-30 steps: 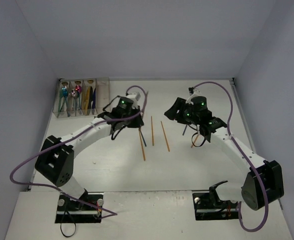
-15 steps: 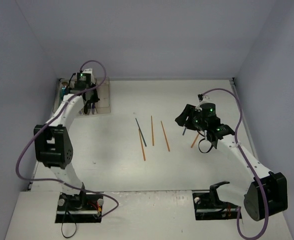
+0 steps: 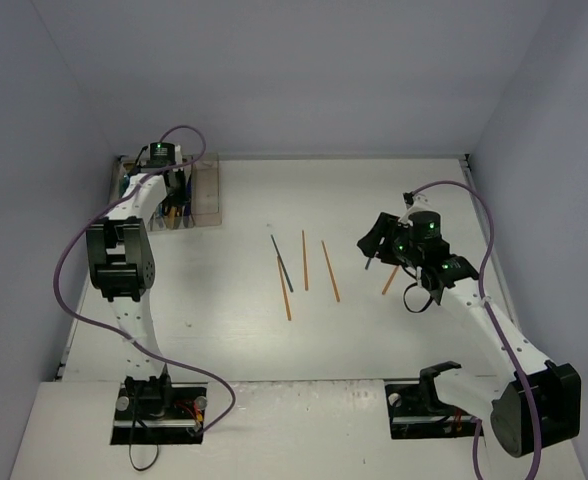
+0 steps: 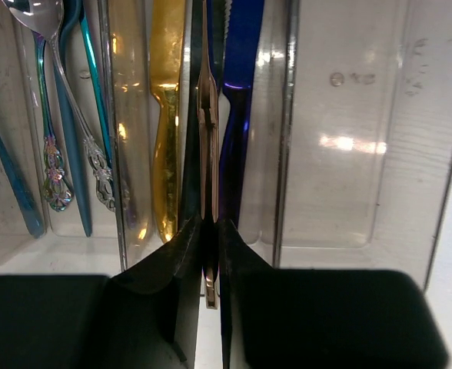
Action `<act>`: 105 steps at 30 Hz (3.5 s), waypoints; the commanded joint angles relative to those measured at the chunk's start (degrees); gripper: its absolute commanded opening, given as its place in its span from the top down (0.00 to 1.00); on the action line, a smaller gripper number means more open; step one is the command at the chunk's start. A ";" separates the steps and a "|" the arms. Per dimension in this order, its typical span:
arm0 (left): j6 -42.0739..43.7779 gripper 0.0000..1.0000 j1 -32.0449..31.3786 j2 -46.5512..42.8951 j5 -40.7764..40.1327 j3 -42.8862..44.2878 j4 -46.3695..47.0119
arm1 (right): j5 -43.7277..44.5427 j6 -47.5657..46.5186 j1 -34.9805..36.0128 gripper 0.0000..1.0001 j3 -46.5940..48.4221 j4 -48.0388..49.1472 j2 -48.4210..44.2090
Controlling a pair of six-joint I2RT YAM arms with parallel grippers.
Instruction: Sort the eating utensils into containers
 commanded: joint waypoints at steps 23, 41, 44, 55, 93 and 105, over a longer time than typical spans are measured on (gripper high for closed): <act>-18.52 0.51 -20.30 -27.35 -12.37 -16.99 -1.55 | 1.89 -1.25 -0.63 0.46 -1.70 1.43 -1.56; -35.25 0.43 -45.42 -22.56 -9.18 -27.22 -1.35 | 1.79 -2.35 -1.07 0.46 -3.27 1.43 -1.67; -35.73 0.45 -46.13 -20.12 -8.50 -26.73 -1.39 | 1.63 -2.26 -1.13 0.46 -3.70 1.43 -2.26; -37.05 0.59 -46.72 -13.97 -6.46 -26.28 -2.46 | 1.16 -2.34 -1.32 0.46 -4.37 1.39 -3.08; -4.81 1.00 -9.46 3.29 -6.39 20.54 -8.13 | 0.12 -1.81 -2.04 0.47 -5.98 1.38 -2.61; -3.91 0.66 -8.78 7.88 -5.56 25.31 -8.15 | -1.39 -0.97 -2.13 0.47 -6.12 -0.48 -3.37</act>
